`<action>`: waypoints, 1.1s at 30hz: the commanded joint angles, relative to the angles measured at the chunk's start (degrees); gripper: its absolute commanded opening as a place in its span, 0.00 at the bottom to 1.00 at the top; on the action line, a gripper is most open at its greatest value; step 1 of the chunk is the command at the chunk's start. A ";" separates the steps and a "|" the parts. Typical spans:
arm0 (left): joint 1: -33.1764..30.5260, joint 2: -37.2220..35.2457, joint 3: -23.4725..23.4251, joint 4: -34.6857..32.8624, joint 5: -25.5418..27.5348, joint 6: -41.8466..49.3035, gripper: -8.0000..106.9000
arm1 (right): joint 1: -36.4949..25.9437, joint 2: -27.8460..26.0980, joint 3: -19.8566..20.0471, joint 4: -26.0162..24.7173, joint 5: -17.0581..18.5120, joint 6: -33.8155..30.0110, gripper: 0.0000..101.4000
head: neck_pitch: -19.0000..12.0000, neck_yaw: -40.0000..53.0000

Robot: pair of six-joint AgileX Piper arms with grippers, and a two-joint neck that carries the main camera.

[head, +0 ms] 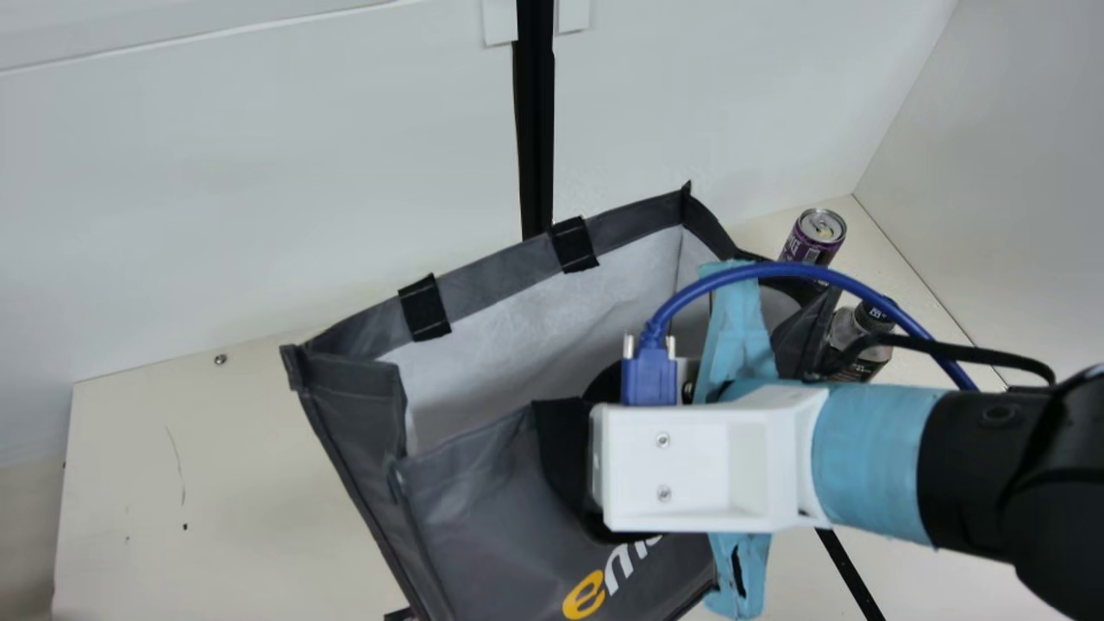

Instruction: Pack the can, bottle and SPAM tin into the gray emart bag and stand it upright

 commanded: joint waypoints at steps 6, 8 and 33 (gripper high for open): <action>0.00 0.00 0.00 0.00 0.00 0.00 0.85 | 2.54 -1.87 2.13 -1.06 0.19 2.68 0.10 | -1.30 -0.05; 0.00 0.00 0.00 0.00 0.00 0.00 0.85 | 3.25 -2.41 2.48 -1.39 0.19 3.46 0.16 | -1.30 -0.05; 0.00 0.00 0.00 0.00 0.00 0.00 0.85 | 7.39 -6.99 0.69 -4.37 0.19 8.03 0.94 | -1.30 -0.05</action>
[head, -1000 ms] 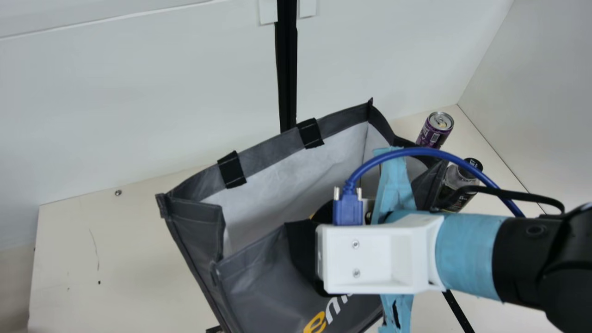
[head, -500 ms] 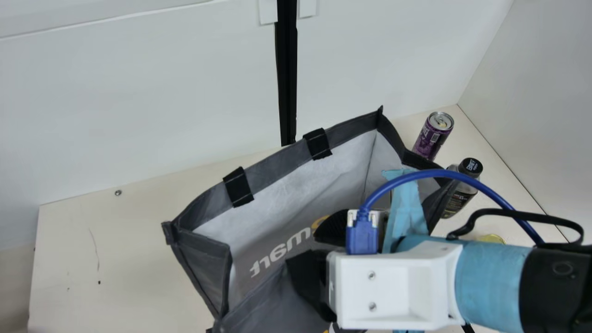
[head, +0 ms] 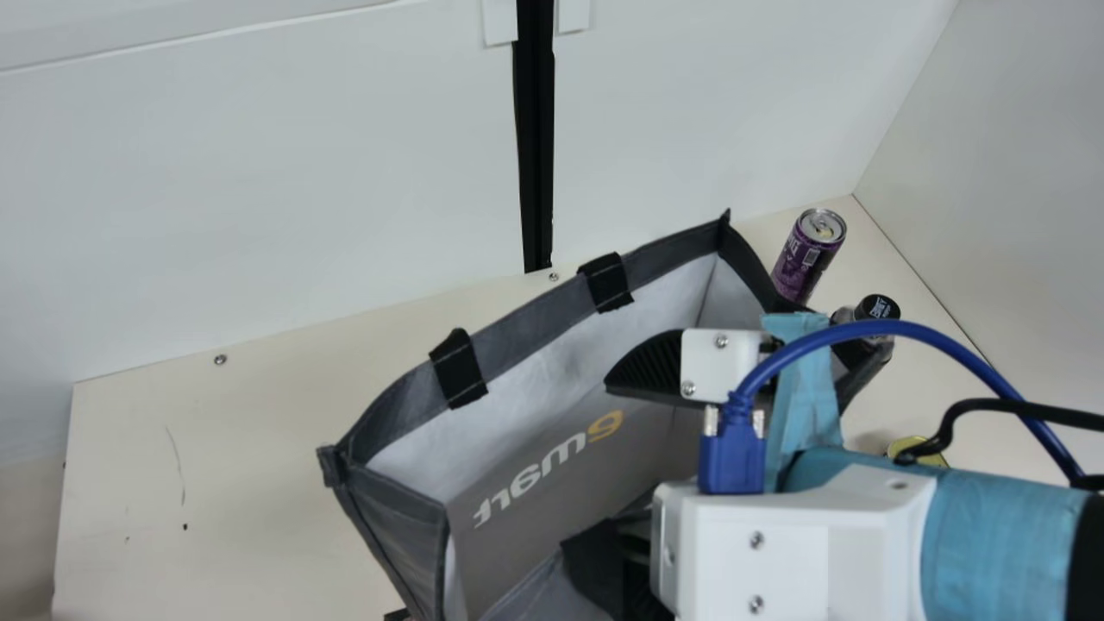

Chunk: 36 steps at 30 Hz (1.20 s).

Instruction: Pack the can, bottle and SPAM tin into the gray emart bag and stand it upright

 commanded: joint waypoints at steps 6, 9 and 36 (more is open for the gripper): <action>0.00 0.00 0.00 0.00 0.00 0.00 0.85 | -0.15 -0.58 -1.00 -0.59 -0.06 -0.06 0.94 | -1.30 -0.14; 0.00 0.00 0.00 0.00 0.00 0.00 0.85 | -0.45 -0.69 -1.62 -0.71 -0.06 -0.36 0.94 | -1.30 -0.14; 0.00 0.00 0.00 0.00 0.00 0.00 0.85 | -1.44 -0.69 -10.16 -2.22 -0.06 -4.29 0.94 | -1.30 -0.14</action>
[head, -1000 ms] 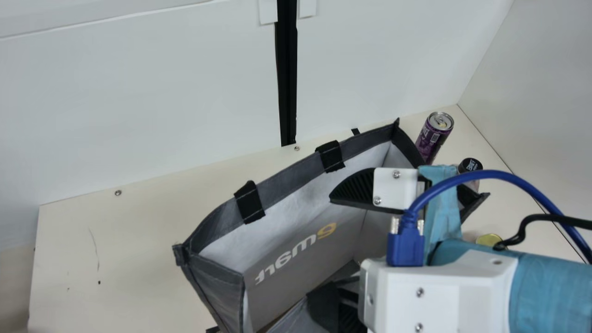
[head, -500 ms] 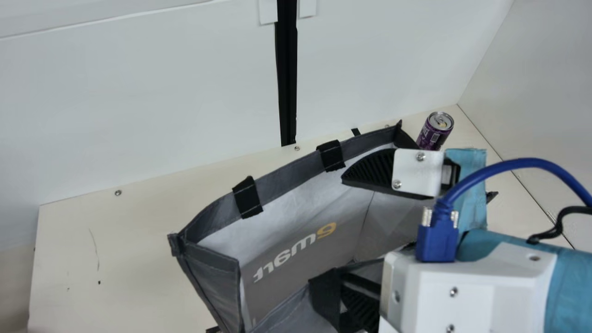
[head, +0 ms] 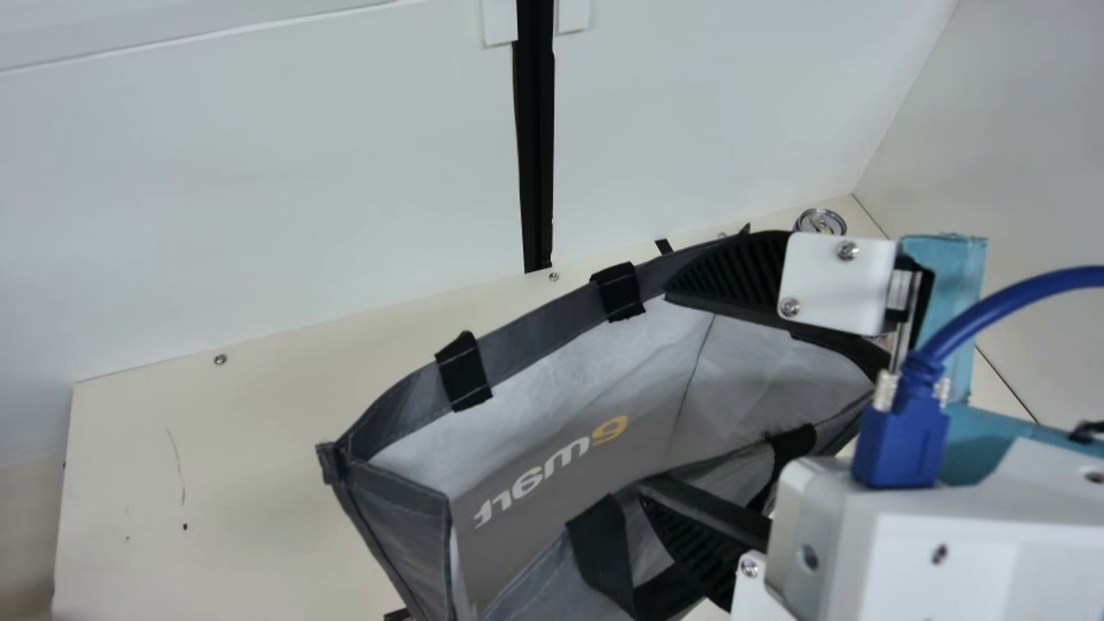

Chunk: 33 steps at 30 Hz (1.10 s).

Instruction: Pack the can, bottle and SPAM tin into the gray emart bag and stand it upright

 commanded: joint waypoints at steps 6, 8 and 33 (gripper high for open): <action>0.00 0.00 0.00 0.00 0.00 0.00 0.85 | -0.04 -0.04 -2.54 -0.92 -0.04 1.23 0.94 | -1.30 -0.05; 0.00 0.00 0.00 0.00 0.00 0.00 0.85 | -0.71 0.05 -3.34 -1.16 -0.04 1.64 0.94 | -1.30 -0.05; 0.00 0.00 0.00 0.00 0.00 0.00 0.85 | -16.65 3.96 -10.32 -0.55 -0.04 7.53 0.94 | -1.30 -0.05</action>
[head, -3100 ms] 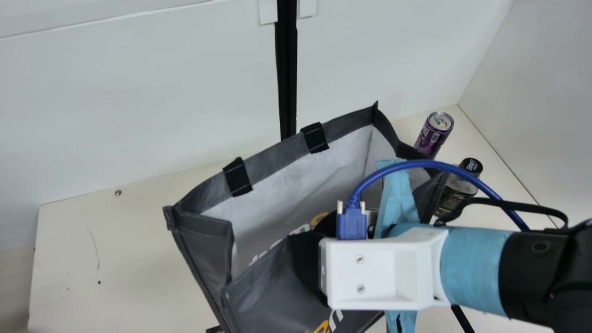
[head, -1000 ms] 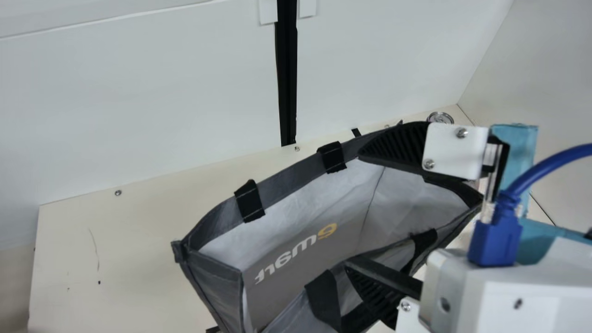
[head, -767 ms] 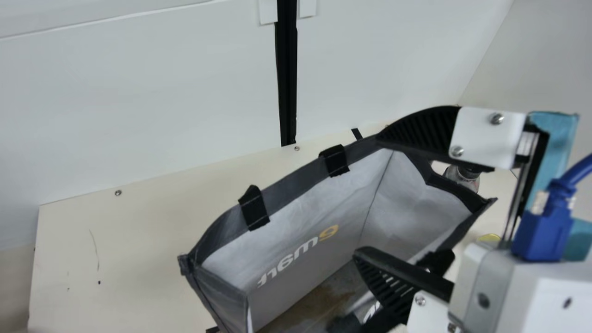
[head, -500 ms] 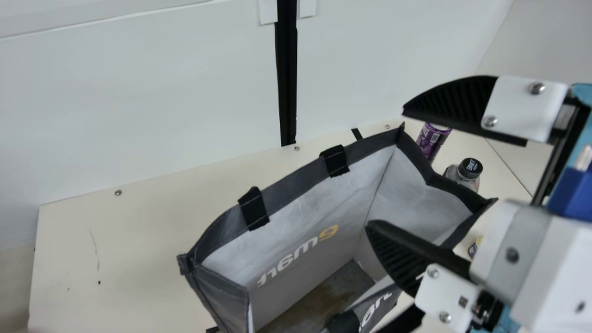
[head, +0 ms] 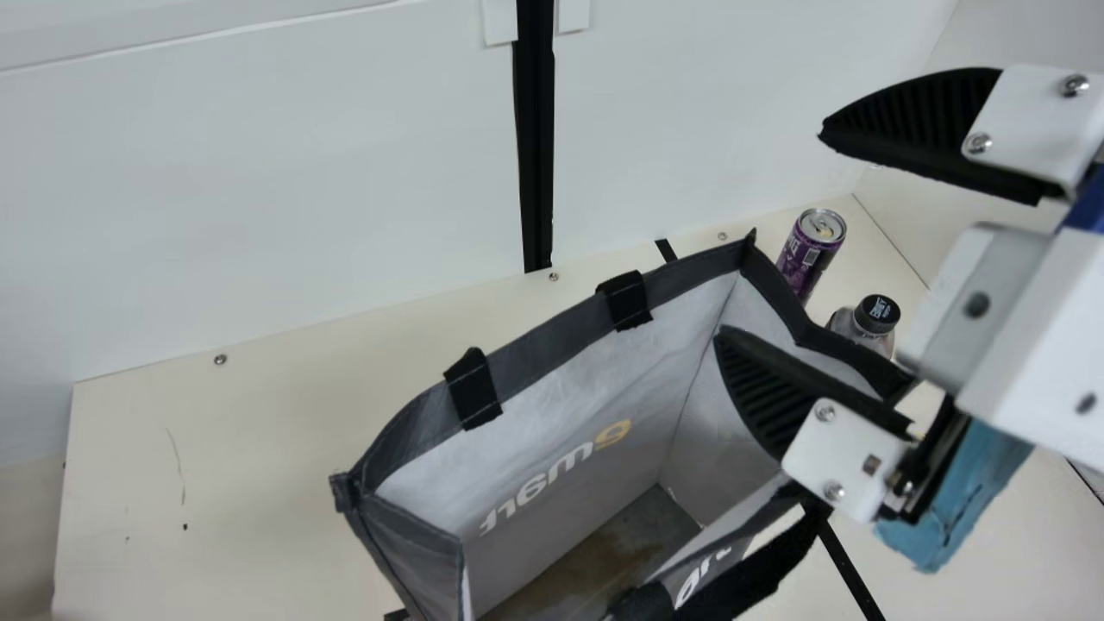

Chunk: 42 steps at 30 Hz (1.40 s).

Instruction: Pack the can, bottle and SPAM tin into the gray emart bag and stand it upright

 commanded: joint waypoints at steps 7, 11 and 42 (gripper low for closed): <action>0.00 0.00 0.00 0.00 0.00 0.00 0.85 | -5.67 1.35 -0.95 0.95 -0.01 2.24 0.94 | -1.30 -0.14; 0.00 0.00 0.00 0.00 0.00 0.00 0.85 | -8.10 1.95 -1.27 1.29 -0.01 3.03 0.94 | -1.30 -0.14; 0.00 0.00 0.00 0.00 0.00 0.00 0.85 | -30.26 6.06 0.64 5.81 -0.01 6.29 0.94 | -1.30 -0.14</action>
